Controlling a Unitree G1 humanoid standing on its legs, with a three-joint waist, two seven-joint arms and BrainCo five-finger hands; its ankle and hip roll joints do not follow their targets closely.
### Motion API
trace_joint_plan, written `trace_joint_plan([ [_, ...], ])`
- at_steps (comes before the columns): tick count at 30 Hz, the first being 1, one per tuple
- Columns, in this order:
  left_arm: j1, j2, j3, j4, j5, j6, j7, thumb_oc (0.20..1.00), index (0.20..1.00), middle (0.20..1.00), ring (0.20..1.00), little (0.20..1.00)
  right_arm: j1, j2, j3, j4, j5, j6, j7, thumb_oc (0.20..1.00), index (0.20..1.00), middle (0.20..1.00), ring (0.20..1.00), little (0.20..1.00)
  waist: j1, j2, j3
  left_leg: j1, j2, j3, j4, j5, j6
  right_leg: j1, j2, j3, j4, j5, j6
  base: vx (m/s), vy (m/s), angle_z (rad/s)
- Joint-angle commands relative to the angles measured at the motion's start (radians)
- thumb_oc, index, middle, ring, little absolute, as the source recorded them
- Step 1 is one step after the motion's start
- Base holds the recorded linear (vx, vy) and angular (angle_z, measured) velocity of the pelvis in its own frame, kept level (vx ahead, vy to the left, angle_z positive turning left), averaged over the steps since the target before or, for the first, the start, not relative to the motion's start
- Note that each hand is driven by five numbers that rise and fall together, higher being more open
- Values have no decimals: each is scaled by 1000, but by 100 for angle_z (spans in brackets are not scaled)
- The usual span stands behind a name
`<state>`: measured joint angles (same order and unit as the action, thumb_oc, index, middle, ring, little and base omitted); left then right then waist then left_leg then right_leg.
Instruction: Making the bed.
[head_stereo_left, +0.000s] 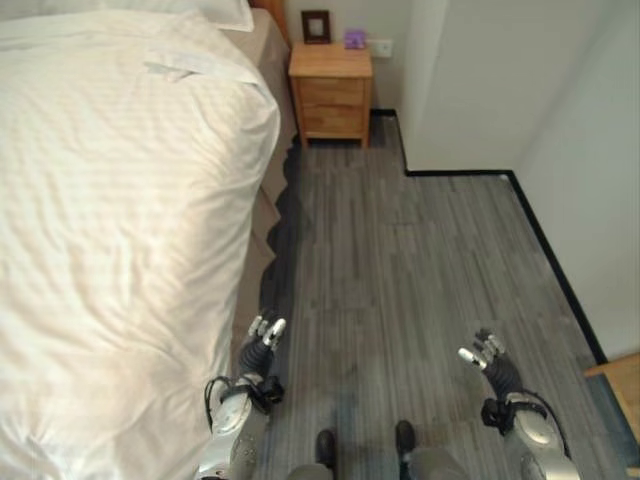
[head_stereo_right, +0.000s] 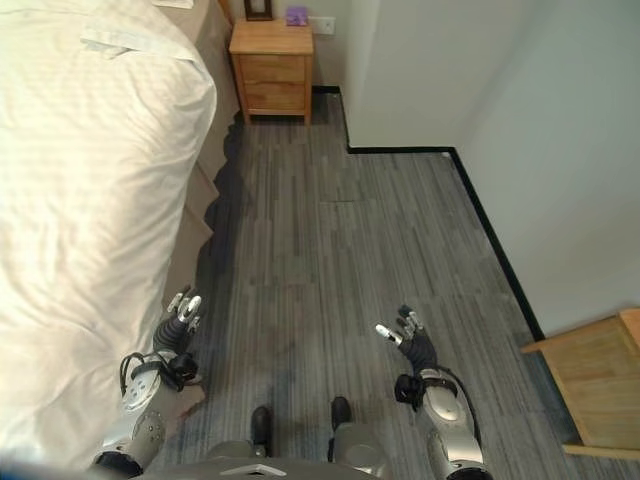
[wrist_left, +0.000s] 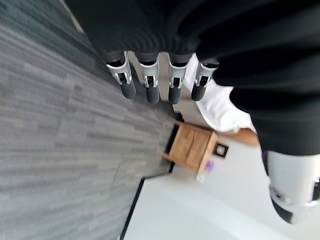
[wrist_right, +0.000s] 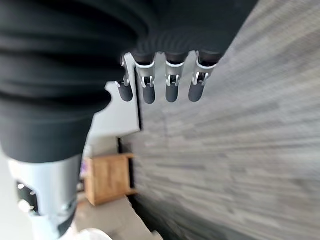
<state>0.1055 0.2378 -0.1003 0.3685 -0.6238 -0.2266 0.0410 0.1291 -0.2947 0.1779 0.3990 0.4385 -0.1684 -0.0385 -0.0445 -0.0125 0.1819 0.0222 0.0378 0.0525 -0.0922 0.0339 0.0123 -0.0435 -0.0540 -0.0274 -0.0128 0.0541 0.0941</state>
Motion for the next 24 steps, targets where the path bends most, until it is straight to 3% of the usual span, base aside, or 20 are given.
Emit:
trace_joint_plan([
  [1,-42,-11,0,-21,-42,-42,-14,1000,1000,1000,1000,1000,-33,-11,-17,-55,26,-39,12,1000,1000,1000,1000,1000,2,-27,-53,29,-90,-17,5,-19,-2,51,42,14,-27,-23,13,69,-5,-1],
  [3,-33,2,-18,-31,22,-32,-8,1000,1000,1000,1000,1000,-35,-7,-30,-38,40,-42,-5,1000,1000,1000,1000,1000,0,-29,-56,45,-88,-20,5,-25,-2,75,44,15,-49,-16,10,66,-4,0],
  [13,-28,10,-9,-25,52,-30,-2,1000,1000,1000,1000,1000,-35,-24,-34,-71,-27,-38,-7,1000,1000,1000,1000,1000,-4,-41,-56,54,-88,-15,12,-46,5,71,43,28,-32,-25,10,38,9,-8],
  [16,-50,26,-3,-24,51,-34,12,1000,1000,1000,1000,1000,-68,-22,-34,-78,-19,-47,-20,1000,1000,1000,1000,1000,3,-44,-25,11,-78,4,65,-68,17,-21,48,28,110,-53,18,-69,15,-23],
  [18,-61,43,-5,-37,61,-37,19,1000,1000,1000,1000,1000,-90,-20,-30,-96,-20,-53,-22,1000,1000,1000,1000,1000,11,-41,3,-4,-63,27,83,-85,29,-120,44,-6,276,-39,56,-31,50,-46],
  [19,-65,58,-15,-49,88,-38,18,1000,1000,1000,1000,1000,-90,-17,-35,-106,-32,-54,-27,1000,1000,1000,1000,1000,4,-31,19,18,-61,36,73,-97,38,-186,21,-27,418,19,101,66,54,-71],
  [20,-65,58,-15,-49,88,-38,18,1000,1000,1000,1000,1000,-90,-18,-35,-106,-32,-54,-27,1000,1000,1000,1000,1000,4,-31,19,18,-61,36,73,-97,38,-187,21,-27,420,18,101,197,79,-61],
  [21,-72,69,-33,-59,114,-34,12,1000,1000,1000,1000,1000,-90,-11,-48,-108,-31,-58,-34,1000,1000,1000,1000,1000,-4,-25,28,61,-62,49,55,-108,35,-219,-14,-60,435,68,109,183,47,-17],
  [22,-70,71,-39,-69,121,-34,8,1000,1000,1000,1000,1000,-87,-13,-49,-111,-34,-54,-34,1000,1000,1000,1000,1000,-12,-15,31,83,-56,49,48,-113,32,-243,-37,-74,437,66,108,307,60,2],
  [24,-78,89,-62,-84,156,-35,-5,1000,1000,1000,1000,1000,-81,-15,-67,-111,-29,-58,-37,1000,1000,1000,1000,1000,-45,6,40,144,-42,30,27,-129,9,-288,-59,-69,331,60,93,375,-16,38],
])
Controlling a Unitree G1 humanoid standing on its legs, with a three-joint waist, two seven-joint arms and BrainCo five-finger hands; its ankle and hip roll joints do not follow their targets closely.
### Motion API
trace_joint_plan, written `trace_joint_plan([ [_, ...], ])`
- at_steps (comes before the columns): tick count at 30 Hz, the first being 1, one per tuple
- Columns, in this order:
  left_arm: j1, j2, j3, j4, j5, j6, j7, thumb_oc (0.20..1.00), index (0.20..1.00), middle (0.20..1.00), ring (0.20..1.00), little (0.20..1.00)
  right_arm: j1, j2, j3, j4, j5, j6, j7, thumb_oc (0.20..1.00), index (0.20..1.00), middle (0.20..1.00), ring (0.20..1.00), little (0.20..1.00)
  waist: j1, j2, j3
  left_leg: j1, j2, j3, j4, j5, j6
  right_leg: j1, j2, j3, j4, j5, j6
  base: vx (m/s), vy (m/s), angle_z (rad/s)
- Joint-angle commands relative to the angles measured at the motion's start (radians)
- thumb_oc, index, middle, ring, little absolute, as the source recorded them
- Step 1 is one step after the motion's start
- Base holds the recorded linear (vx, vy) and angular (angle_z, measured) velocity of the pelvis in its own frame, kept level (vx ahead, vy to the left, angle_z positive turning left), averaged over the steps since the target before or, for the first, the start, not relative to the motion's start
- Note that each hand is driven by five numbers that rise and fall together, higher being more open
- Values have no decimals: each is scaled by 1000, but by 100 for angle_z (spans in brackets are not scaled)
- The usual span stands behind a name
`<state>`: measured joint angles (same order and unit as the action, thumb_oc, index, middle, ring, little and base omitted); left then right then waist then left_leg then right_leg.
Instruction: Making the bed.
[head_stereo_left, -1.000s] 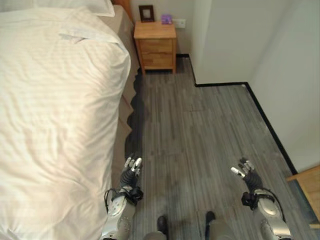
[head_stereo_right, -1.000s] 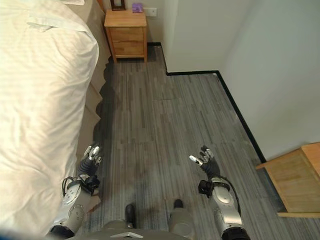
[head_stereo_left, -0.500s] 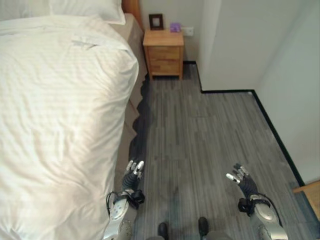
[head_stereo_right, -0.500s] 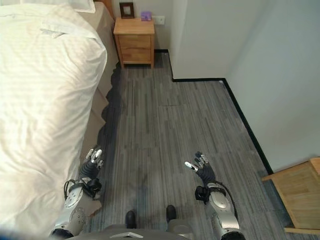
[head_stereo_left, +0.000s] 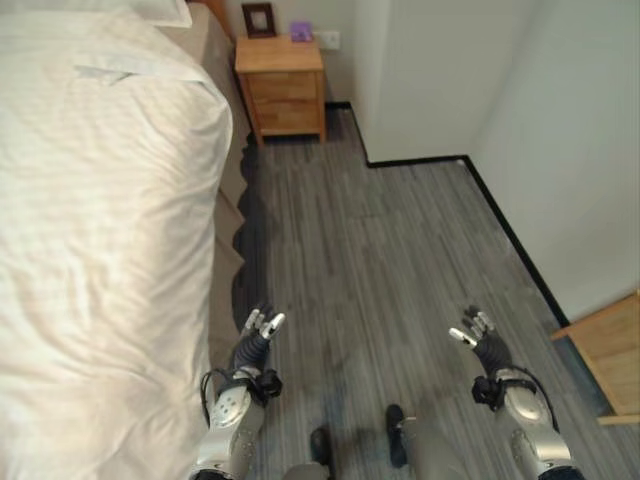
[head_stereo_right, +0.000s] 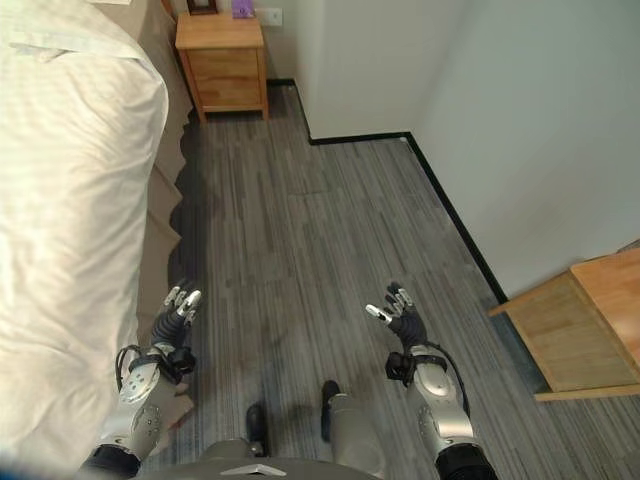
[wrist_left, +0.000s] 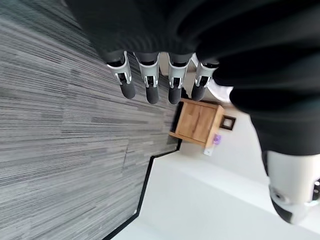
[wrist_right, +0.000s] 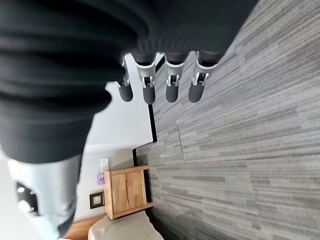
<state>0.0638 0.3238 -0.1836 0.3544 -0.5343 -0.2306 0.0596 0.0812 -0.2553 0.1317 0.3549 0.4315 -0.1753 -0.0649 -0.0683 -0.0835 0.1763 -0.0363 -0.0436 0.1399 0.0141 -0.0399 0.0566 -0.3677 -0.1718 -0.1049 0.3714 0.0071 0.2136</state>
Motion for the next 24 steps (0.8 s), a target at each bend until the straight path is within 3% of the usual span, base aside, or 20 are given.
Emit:
trace_joint_plan([
  [1,-43,2,10,-75,59,-34,-32,1000,1000,1000,1000,1000,-30,-60,-27,-64,-22,-53,-12,1000,1000,1000,1000,1000,-37,75,47,223,36,-69,-86,-63,-47,29,49,21,-111,121,-25,467,-103,35],
  [2,-63,0,1,-74,52,-36,-35,1000,1000,1000,1000,1000,-31,-65,-33,-58,-25,-57,-16,1000,1000,1000,1000,1000,-57,78,53,254,46,-79,-90,-76,-65,29,45,29,-233,146,-22,315,-80,-1],
  [3,-63,0,1,-74,52,-36,-35,1000,1000,1000,1000,1000,-31,-65,-33,-58,-25,-57,-16,1000,1000,1000,1000,1000,-57,79,55,256,47,-79,-90,-76,-65,32,45,28,-234,147,-22,516,-178,-28],
  [5,-98,-4,-28,-73,54,-37,-43,1000,1000,1000,1000,1000,-15,-66,-42,-67,-37,-53,-19,1000,1000,1000,1000,1000,-100,80,48,334,88,-105,-101,-99,-107,-12,37,57,-400,219,5,609,-246,7],
  [7,-93,-9,-46,-86,55,-35,-49,1000,1000,1000,1000,1000,3,-64,-46,-77,-34,-48,-11,1000,1000,1000,1000,1000,-111,71,35,367,108,-117,-88,-96,-124,-16,32,24,-382,251,17,498,-273,54],
  [8,-92,-8,-52,-94,62,-31,-54,1000,1000,1000,1000,1000,11,-67,-48,-85,-27,-46,-3,1000,1000,1000,1000,1000,-113,75,24,358,131,-129,-42,-69,-139,3,40,11,-377,235,6,658,-419,60],
  [9,-82,-14,-67,-97,54,-27,-66,1000,1000,1000,1000,1000,9,-69,-32,-64,-11,-46,6,1000,1000,1000,1000,1000,-118,84,7,342,181,-123,99,67,-174,34,85,7,-335,218,-38,488,-315,63],
  [10,-82,-14,-67,-97,54,-27,-66,1000,1000,1000,1000,1000,9,-69,-32,-63,-11,-46,6,1000,1000,1000,1000,1000,-119,81,5,340,178,-125,98,69,-174,32,82,7,-336,219,-38,532,-381,48],
  [11,-80,-22,-76,-94,49,-16,-67,1000,1000,1000,1000,1000,10,-76,-21,-69,-2,-45,10,1000,1000,1000,1000,1000,-114,79,-4,271,211,-109,280,192,-187,71,104,-5,-316,183,-75,569,-578,47],
  [12,-83,-20,-78,-117,6,3,-88,1000,1000,1000,1000,1000,3,-82,-19,-71,66,-59,10,1000,1000,1000,1000,1000,-89,36,16,92,248,-69,619,300,-172,168,115,-33,-318,140,-142,668,-718,40],
  [13,-87,-16,-87,-129,-6,1,-93,1000,1000,1000,1000,1000,-6,-86,-14,-67,76,-59,6,1000,1000,1000,1000,1000,-67,16,37,25,240,-51,684,253,-138,204,120,-35,-328,118,-155,468,-558,38],
  [15,-87,-15,-86,-129,-6,2,-93,1000,1000,1000,1000,1000,-6,-85,-14,-67,76,-60,6,1000,1000,1000,1000,1000,-69,14,35,20,238,-53,685,254,-136,201,117,-36,-329,119,-155,235,-180,-28],
  [16,-83,-19,-76,-127,-14,1,-91,1000,1000,1000,1000,1000,-48,-107,-8,-42,47,-49,-23,1000,1000,1000,1000,1000,-1,-15,73,-169,212,3,729,161,-133,310,116,-19,-372,84,-156,540,-239,-74],
  [18,-73,-25,-74,-122,-37,3,-101,1000,1000,1000,1000,1000,-47,-109,-10,-49,56,-48,-13,1000,1000,1000,1000,1000,14,-18,69,-208,191,7,686,151,-135,336,112,-11,-382,74,-155,515,-125,-7],
  [20,-41,-37,-82,-94,-31,5,-121,1000,1000,1000,1000,1000,-26,-125,-19,-56,23,-46,3,1000,1000,1000,1000,1000,56,2,59,-238,132,-16,426,163,-131,402,126,10,-390,34,-150,585,27,-27],
  [22,-31,-30,-99,-88,-7,1,-129,1000,1000,1000,1000,1000,-27,-128,-10,-31,-5,-44,2,1000,1000,1000,1000,1000,89,25,50,-232,64,-85,137,217,-129,464,157,26,-414,7,-145,546,31,-57],
  [24,-24,-24,-112,-94,-3,7,-152,1000,1000,1000,1000,1000,-30,-127,-14,-22,-5,-46,9,1000,1000,1000,1000,1000,111,46,36,-230,22,-128,-8,278,-142,534,194,55,-437,-24,-149,505,-3,-37],
])
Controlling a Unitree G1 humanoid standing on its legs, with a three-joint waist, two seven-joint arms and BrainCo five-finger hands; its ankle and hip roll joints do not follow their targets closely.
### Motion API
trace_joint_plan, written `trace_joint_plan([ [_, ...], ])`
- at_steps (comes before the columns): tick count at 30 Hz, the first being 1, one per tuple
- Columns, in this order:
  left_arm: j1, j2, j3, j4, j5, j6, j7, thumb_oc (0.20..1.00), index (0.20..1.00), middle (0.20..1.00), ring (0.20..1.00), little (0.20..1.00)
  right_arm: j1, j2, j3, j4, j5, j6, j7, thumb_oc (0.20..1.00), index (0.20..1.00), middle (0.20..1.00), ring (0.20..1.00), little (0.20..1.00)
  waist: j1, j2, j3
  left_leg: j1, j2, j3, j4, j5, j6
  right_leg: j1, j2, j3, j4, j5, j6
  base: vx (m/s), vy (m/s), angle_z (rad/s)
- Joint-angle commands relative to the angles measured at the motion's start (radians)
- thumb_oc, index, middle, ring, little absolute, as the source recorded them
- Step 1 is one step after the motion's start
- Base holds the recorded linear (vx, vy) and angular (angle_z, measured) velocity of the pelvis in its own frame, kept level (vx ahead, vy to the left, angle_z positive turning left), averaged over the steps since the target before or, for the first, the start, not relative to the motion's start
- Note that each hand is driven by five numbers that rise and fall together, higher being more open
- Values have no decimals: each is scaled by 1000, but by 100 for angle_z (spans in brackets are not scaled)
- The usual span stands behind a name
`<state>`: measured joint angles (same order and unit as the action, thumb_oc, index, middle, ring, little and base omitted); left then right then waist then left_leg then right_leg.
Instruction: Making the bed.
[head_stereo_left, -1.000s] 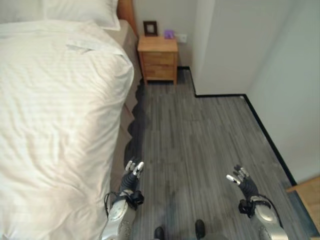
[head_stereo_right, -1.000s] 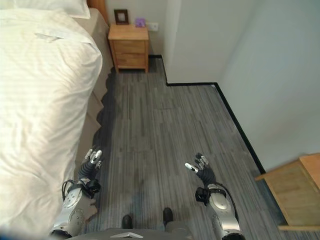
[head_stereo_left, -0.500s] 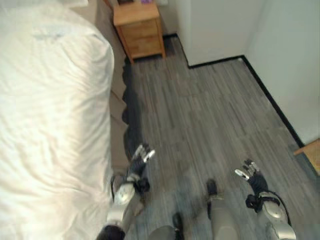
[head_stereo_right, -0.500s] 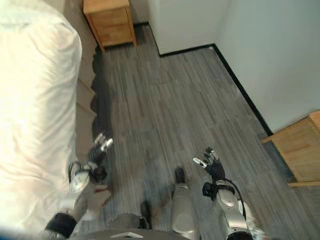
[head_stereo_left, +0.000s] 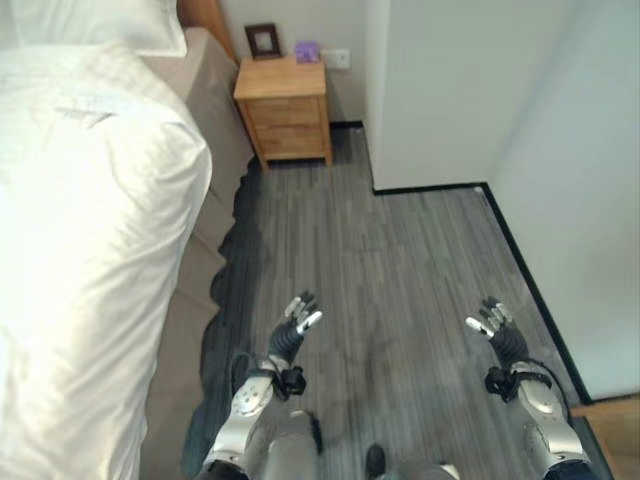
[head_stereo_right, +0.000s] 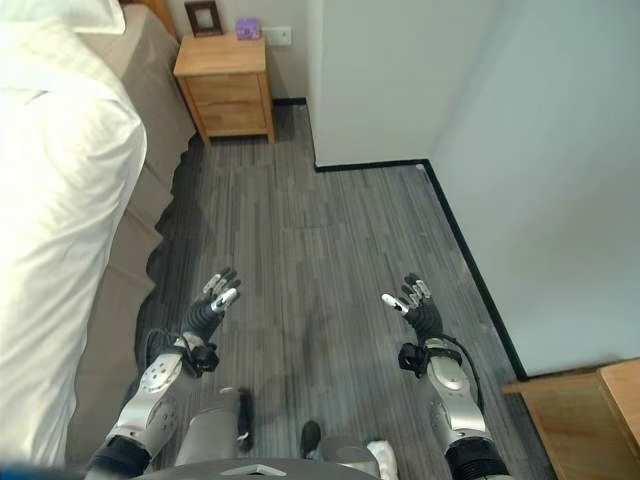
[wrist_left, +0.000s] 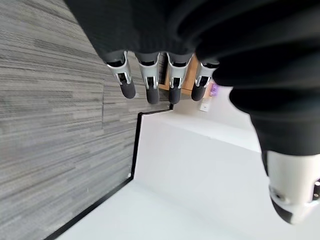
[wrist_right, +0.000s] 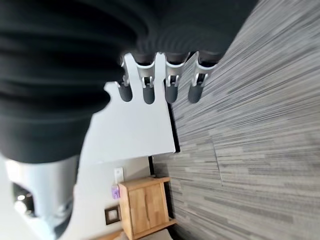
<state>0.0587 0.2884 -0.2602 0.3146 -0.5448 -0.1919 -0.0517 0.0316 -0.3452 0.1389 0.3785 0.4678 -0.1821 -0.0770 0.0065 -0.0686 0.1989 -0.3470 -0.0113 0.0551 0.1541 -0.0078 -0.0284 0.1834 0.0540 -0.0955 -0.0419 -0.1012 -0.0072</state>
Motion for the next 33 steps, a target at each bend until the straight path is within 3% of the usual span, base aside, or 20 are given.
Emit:
trace_joint_plan([
  [1,-19,11,-35,-54,8,-31,-41,1000,1000,1000,1000,1000,20,-37,-22,-46,-41,-40,21,1000,1000,1000,1000,1000,36,31,14,83,-11,-44,-150,247,-57,-15,-33,46,-24,84,71,548,0,-32],
  [3,-13,15,-40,-64,19,-23,-56,1000,1000,1000,1000,1000,20,-38,-26,-53,-45,-37,38,1000,1000,1000,1000,1000,40,38,-10,91,-20,4,-172,268,-54,39,-12,89,-27,48,64,542,24,-42],
  [6,7,14,-49,-64,19,-12,-71,1000,1000,1000,1000,1000,22,-21,-3,-67,-64,-32,60,1000,1000,1000,1000,1000,46,13,-58,123,-22,21,-131,198,6,62,-38,102,59,-17,79,439,72,-32],
  [7,7,14,-49,-64,19,-12,-71,1000,1000,1000,1000,1000,23,-20,-3,-67,-64,-31,60,1000,1000,1000,1000,1000,48,11,-60,121,-23,24,-129,195,7,59,-40,103,63,-20,80,310,52,-25],
  [8,5,17,-54,-64,24,-10,-66,1000,1000,1000,1000,1000,18,-6,6,-69,-64,-33,58,1000,1000,1000,1000,1000,52,-11,-65,136,-28,38,-104,156,33,35,-55,98,177,12,106,346,72,-28],
  [9,-21,34,-60,-80,33,-13,-49,1000,1000,1000,1000,1000,-2,34,20,-71,-16,-35,65,1000,1000,1000,1000,1000,52,-18,-36,185,-16,60,-79,97,71,-116,-75,98,520,189,200,387,104,-29],
  [11,-45,44,-67,-80,32,-19,-43,1000,1000,1000,1000,1000,-14,41,37,-68,-29,-35,70,1000,1000,1000,1000,1000,22,19,-11,242,14,53,-91,83,76,-254,-68,83,647,212,195,234,96,-49],
  [12,-45,44,-67,-80,32,-20,-43,1000,1000,1000,1000,1000,-14,41,37,-68,-29,-35,70,1000,1000,1000,1000,1000,20,16,-9,244,9,52,-90,82,77,-255,-73,83,654,206,196,204,75,-23],
  [13,-51,52,-60,-83,30,-23,-41,1000,1000,1000,1000,1000,-14,47,38,-69,-35,-33,67,1000,1000,1000,1000,1000,8,29,-5,282,16,43,-110,77,77,-291,-98,55,652,175,174,338,30,35],
  [14,-61,62,-46,-86,27,-25,-42,1000,1000,1000,1000,1000,-4,48,32,-76,-23,-27,74,1000,1000,1000,1000,1000,-14,39,-9,334,8,17,-136,66,65,-316,-135,41,486,134,153,440,8,54],
  [15,-65,58,-42,-82,8,-25,-46,1000,1000,1000,1000,1000,3,46,26,-82,-16,-29,81,1000,1000,1000,1000,1000,-26,36,-12,349,1,3,-143,57,56,-305,-141,53,395,124,153,453,-97,54],
  [16,-74,65,-21,-72,16,-46,-14,1000,1000,1000,1000,1000,22,33,13,-96,-45,-43,74,1000,1000,1000,1000,1000,-42,20,-3,368,-13,-19,-152,42,46,-279,-146,79,199,125,155,227,-91,51],
  [17,-74,65,-21,-72,16,-46,-14,1000,1000,1000,1000,1000,22,33,14,-97,-46,-43,74,1000,1000,1000,1000,1000,-44,20,-2,368,-13,-21,-152,43,46,-275,-146,77,192,129,155,235,-78,104],
  [18,-59,44,-29,-52,-15,-34,-60,1000,1000,1000,1000,1000,51,35,14,-95,-33,-29,89,1000,1000,1000,1000,1000,-42,6,-17,373,-33,-35,-160,39,47,-228,-143,134,129,147,167,196,-23,122],
  [20,-48,33,-20,-35,29,-39,-39,1000,1000,1000,1000,1000,51,38,20,-83,-37,-28,81,1000,1000,1000,1000,1000,-29,6,-43,387,-31,-26,-186,39,45,-194,-143,127,76,171,174,219,-49,85],
  [21,-37,27,-11,-34,7,-38,-41,1000,1000,1000,1000,1000,57,38,12,-87,-21,-29,87,1000,1000,1000,1000,1000,-30,8,-48,388,-29,-30,-194,45,42,-186,-137,133,68,165,171,98,-38,18],
  [22,-22,-33,218,25,-64,-58,79,1000,1000,1000,1000,1000,81,3,-157,-74,116,-38,37,1000,1000,1000,1000,1000,-49,-5,-21,323,44,27,-6,-39,-22,-147,-148,42,68,93,110,4,11,-4],
  [27,-5,-63,199,32,-107,-62,83,1000,1000,1000,1000,1000,94,51,-175,-46,175,-62,22,1000,1000,1000,1000,1000,-74,24,-58,396,46,82,-166,-13,-9,-164,-138,22,49,114,126,-28,88,2],
  [31,-1,-42,210,13,-104,-66,85,1000,1000,1000,1000,1000,72,60,-156,-42,198,-61,28,1000,1000,1000,1000,1000,-65,29,-48,398,33,94,-167,-15,2,-173,-156,7,72,115,136,-20,132,-12],
  [33,-4,-26,241,37,-75,-66,119,1000,1000,1000,1000,1000,43,56,-119,-59,173,-49,32,1000,1000,1000,1000,1000,-51,50,-25,410,18,93,-182,-26,28,-255,-176,0,266,109,158,-9,228,-6],
])
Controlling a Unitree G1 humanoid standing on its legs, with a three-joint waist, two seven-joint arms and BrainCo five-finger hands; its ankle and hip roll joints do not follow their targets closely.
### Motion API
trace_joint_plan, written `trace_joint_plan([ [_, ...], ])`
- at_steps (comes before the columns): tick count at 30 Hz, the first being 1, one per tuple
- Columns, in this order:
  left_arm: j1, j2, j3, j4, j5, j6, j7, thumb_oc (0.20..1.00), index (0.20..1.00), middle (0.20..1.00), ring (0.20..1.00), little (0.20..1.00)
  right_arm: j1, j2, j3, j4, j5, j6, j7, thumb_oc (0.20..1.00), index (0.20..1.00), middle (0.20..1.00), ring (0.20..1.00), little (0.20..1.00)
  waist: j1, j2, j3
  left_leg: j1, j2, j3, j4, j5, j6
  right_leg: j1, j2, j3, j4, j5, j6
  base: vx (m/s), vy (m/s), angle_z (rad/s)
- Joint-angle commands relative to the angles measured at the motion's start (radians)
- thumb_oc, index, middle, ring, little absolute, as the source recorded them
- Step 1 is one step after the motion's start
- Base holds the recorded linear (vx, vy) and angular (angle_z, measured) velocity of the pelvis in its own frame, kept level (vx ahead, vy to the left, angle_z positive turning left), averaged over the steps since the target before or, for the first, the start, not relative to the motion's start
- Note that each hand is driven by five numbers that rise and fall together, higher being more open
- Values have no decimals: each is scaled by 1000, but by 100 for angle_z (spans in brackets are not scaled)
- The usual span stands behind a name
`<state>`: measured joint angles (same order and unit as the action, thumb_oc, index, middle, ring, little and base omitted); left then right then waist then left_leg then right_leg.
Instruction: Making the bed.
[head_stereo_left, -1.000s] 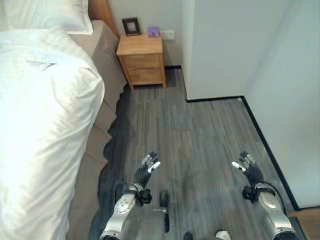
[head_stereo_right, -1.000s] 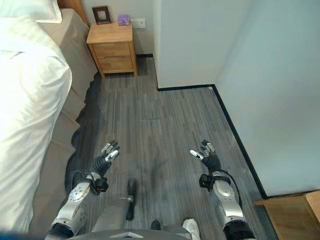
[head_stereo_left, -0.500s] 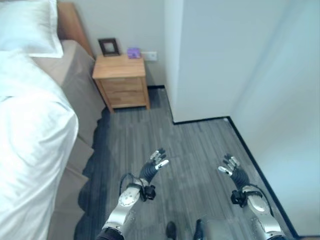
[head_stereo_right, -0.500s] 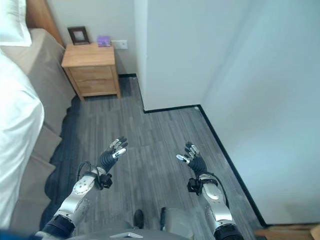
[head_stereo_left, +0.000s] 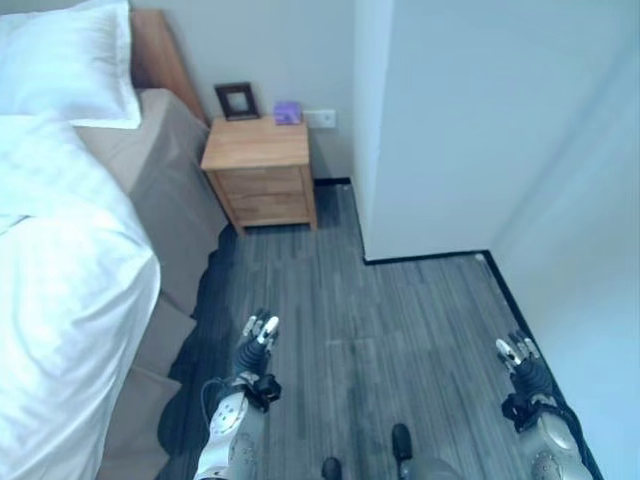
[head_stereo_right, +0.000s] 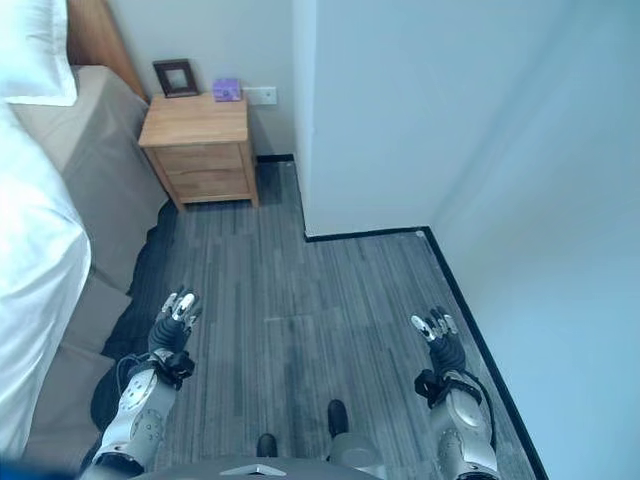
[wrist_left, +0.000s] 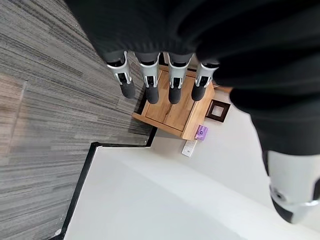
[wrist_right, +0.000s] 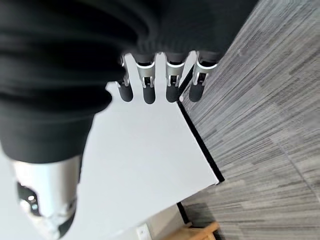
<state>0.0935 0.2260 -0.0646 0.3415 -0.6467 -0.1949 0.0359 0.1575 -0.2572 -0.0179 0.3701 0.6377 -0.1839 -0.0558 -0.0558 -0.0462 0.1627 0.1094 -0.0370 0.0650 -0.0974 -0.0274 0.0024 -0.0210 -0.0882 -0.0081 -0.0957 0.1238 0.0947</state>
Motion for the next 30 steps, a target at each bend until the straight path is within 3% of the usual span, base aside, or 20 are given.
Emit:
trace_joint_plan([
  [1,-39,36,45,10,27,-63,32,1000,1000,1000,1000,1000,-83,-32,38,-51,3,-47,11,1000,1000,1000,1000,1000,12,26,10,-48,43,84,70,-7,-2,-55,-36,-86,327,-120,57,-9,151,1],
  [3,-22,44,81,23,36,-66,50,1000,1000,1000,1000,1000,-102,-16,69,-72,-9,-49,19,1000,1000,1000,1000,1000,19,47,46,6,27,86,64,-37,29,-163,-65,-107,582,-16,80,89,206,-3],
  [5,-20,47,88,22,36,-69,52,1000,1000,1000,1000,1000,-106,-14,74,-69,-12,-47,21,1000,1000,1000,1000,1000,11,51,55,28,26,76,48,-40,30,-209,-52,-88,600,0,86,211,105,-15],
  [7,-19,43,100,19,19,-72,48,1000,1000,1000,1000,1000,-101,-17,72,-71,-20,-43,24,1000,1000,1000,1000,1000,-3,57,59,73,29,52,21,-50,22,-266,-37,-58,539,-10,83,392,12,-10],
  [8,-31,43,104,7,-14,-79,38,1000,1000,1000,1000,1000,-87,-29,51,-69,-24,-47,23,1000,1000,1000,1000,1000,-33,52,60,113,22,15,13,-77,7,-323,-32,2,375,9,83,325,-35,7],
  [9,-31,43,104,8,-15,-80,37,1000,1000,1000,1000,1000,-86,-30,51,-68,-24,-47,23,1000,1000,1000,1000,1000,-35,58,63,119,29,13,13,-81,7,-312,-28,-3,367,10,83,504,-72,40],
  [12,-86,50,86,8,-31,-96,41,1000,1000,1000,1000,1000,-54,-24,22,-53,-25,-44,18,1000,1000,1000,1000,1000,-89,50,59,212,57,-36,10,-151,-37,-349,-64,1,102,72,113,612,-152,34],
  [15,-98,46,86,-4,-31,-110,46,1000,1000,1000,1000,1000,-39,-28,18,-54,-53,-44,24,1000,1000,1000,1000,1000,-109,50,44,277,91,-50,10,-165,-55,-350,-66,-29,102,95,128,487,-172,65],
  [16,-100,41,80,-9,-40,-108,41,1000,1000,1000,1000,1000,-31,-34,20,-63,-57,-40,28,1000,1000,1000,1000,1000,-110,51,27,282,115,-63,36,-128,-70,-333,-60,-42,131,79,118,1029,-532,51],
  [17,-87,20,85,-7,-72,-110,40,1000,1000,1000,1000,1000,-42,-56,52,-50,-71,-45,29,1000,1000,1000,1000,1000,-109,49,4,178,180,-70,403,113,-114,-267,8,-34,183,53,47,792,-443,28],
  [18,-87,20,85,-7,-72,-110,40,1000,1000,1000,1000,1000,-42,-56,52,-50,-71,-45,29,1000,1000,1000,1000,1000,-111,46,2,173,178,-72,404,115,-114,-270,5,-35,182,55,47,831,-546,57],
  [19,-94,12,92,1,-99,-106,56,1000,1000,1000,1000,1000,-52,-64,63,-61,-60,-45,32,1000,1000,1000,1000,1000,-105,27,-2,82,210,-49,597,223,-115,-220,13,-50,186,22,8,623,-587,42],
  [20,-116,9,92,-11,-147,-109,47,1000,1000,1000,1000,1000,-65,-73,77,-88,-21,-63,40,1000,1000,1000,1000,1000,-60,-21,27,-103,235,3,869,245,-79,-106,27,-54,165,-26,-57,835,-739,21],
  [22,-122,8,78,-18,-136,-101,45,1000,1000,1000,1000,1000,-83,-108,87,-95,-68,-57,24,1000,1000,1000,1000,1000,-18,-57,46,-246,216,23,948,180,-59,-24,22,-57,135,-60,-71,797,-470,5],
  [24,-122,9,81,-1,-140,-103,28,1000,1000,1000,1000,1000,-160,-176,129,-125,-138,-39,47,1000,1000,1000,1000,1000,44,-53,40,-373,183,103,731,145,-80,98,22,-74,91,-107,-57,980,-164,50],
  [25,-102,7,91,14,-139,-108,21,1000,1000,1000,1000,1000,-178,-199,150,-149,-169,-39,64,1000,1000,1000,1000,1000,73,-50,27,-380,158,162,523,173,-76,144,27,-76,78,-136,-47,1608,-125,39],
  [26,-75,11,112,27,-114,-121,44,1000,1000,1000,1000,1000,-253,-189,205,-132,-193,-31,74,1000,1000,1000,1000,1000,118,-14,-23,-323,50,312,140,216,-62,263,99,-87,97,-210,-29,1726,-102,30],
  [27,-54,31,147,7,-64,-126,61,1000,1000,1000,1000,1000,-309,-149,281,-136,-200,-18,106,1000,1000,1000,1000,1000,168,-21,-39,-248,15,274,110,157,23,219,94,-118,311,-168,22,1460,-52,58],
  [29,-58,26,160,1,-69,-121,95,1000,1000,1000,1000,1000,-316,-125,318,-133,-244,-3,123,1000,1000,1000,1000,1000,172,-23,-43,-182,4,264,87,118,64,97,66,-134,656,35,149,599,0,108],
  [30,-92,33,153,-4,-74,-141,108,1000,1000,1000,1000,1000,-342,-106,350,-128,-251,5,127,1000,1000,1000,1000,1000,136,-5,-18,-126,16,198,91,96,73,-26,57,-87,796,19,137,527,-115,130],
])
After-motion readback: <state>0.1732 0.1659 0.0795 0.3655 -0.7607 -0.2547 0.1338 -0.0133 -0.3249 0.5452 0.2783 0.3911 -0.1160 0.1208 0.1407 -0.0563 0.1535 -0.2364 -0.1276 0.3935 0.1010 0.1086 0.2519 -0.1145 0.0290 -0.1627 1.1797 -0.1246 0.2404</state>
